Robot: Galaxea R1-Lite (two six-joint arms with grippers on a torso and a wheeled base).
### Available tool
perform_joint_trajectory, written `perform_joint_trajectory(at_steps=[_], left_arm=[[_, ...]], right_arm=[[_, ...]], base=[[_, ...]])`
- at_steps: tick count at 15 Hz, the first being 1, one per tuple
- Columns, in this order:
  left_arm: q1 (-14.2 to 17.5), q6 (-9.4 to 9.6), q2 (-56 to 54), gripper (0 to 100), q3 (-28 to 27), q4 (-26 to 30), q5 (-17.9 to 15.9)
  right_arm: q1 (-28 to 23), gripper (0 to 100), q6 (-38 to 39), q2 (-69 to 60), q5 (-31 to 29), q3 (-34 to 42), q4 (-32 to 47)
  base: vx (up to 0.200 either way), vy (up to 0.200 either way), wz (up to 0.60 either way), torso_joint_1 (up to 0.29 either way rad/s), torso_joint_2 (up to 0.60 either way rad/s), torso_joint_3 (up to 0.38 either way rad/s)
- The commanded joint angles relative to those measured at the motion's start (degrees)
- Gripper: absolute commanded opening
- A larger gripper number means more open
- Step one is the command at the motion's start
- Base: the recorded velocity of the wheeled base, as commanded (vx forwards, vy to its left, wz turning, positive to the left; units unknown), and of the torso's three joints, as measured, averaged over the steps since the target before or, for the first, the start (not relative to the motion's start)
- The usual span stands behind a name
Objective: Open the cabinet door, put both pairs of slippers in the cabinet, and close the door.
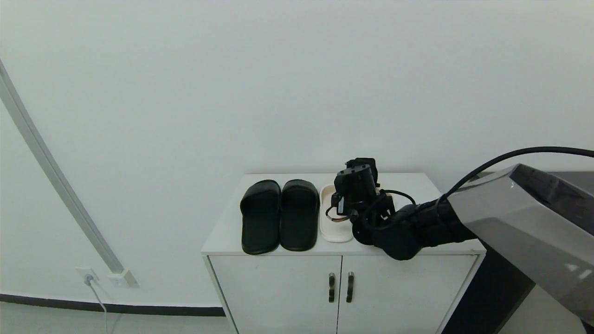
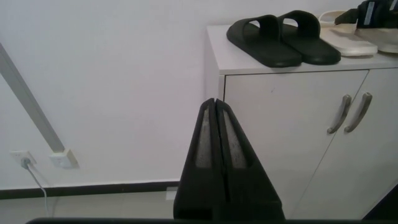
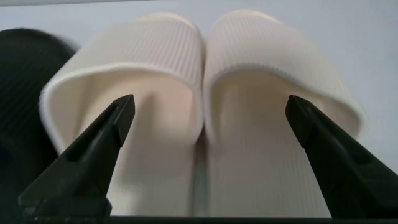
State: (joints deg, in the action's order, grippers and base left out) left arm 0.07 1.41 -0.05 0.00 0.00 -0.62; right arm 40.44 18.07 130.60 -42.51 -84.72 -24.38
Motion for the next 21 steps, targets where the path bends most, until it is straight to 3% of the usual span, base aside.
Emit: perform_joint_trajectory(at_steps=[1, 5, 6, 14, 18, 21], left_arm=[[0.0, -0.01, 0.0, 0, 0.0, 0.0, 0.0], [0.0, -0.01, 0.0, 0, 0.0, 0.0, 0.0], [-0.1, -0.01, 0.0, 0, 0.0, 0.0, 0.0], [0.0, -0.01, 0.0, 0, 0.0, 0.0, 0.0], [0.0, -0.01, 0.0, 0, 0.0, 0.0, 0.0], [0.0, -0.01, 0.0, 0, 0.0, 0.0, 0.0]], right_arm=[[-0.5, 100, 0.0, 2.2, 0.0, -2.5, -0.1], [-1.6, 100, -1.4, 3.7, 0.0, -5.4, 0.0], [-1.6, 0, -1.5, 3.6, 0.0, -5.5, 0.0], [-1.1, 0, -2.1, -0.2, 0.0, -2.1, 0.0], [3.3, 0, -2.8, -15.0, 2.5, 13.4, -0.1], [7.8, 0, -7.1, -30.1, 9.5, 29.9, -5.8]], base=[[0.000, 0.000, 0.00, 0.000, 0.00, 0.000], [0.000, 0.000, 0.00, 0.000, 0.00, 0.000], [0.000, 0.000, 0.00, 0.000, 0.00, 0.000], [0.000, 0.000, 0.00, 0.000, 0.00, 0.000], [0.000, 0.000, 0.00, 0.000, 0.00, 0.000], [0.000, 0.000, 0.00, 0.000, 0.00, 0.000]])
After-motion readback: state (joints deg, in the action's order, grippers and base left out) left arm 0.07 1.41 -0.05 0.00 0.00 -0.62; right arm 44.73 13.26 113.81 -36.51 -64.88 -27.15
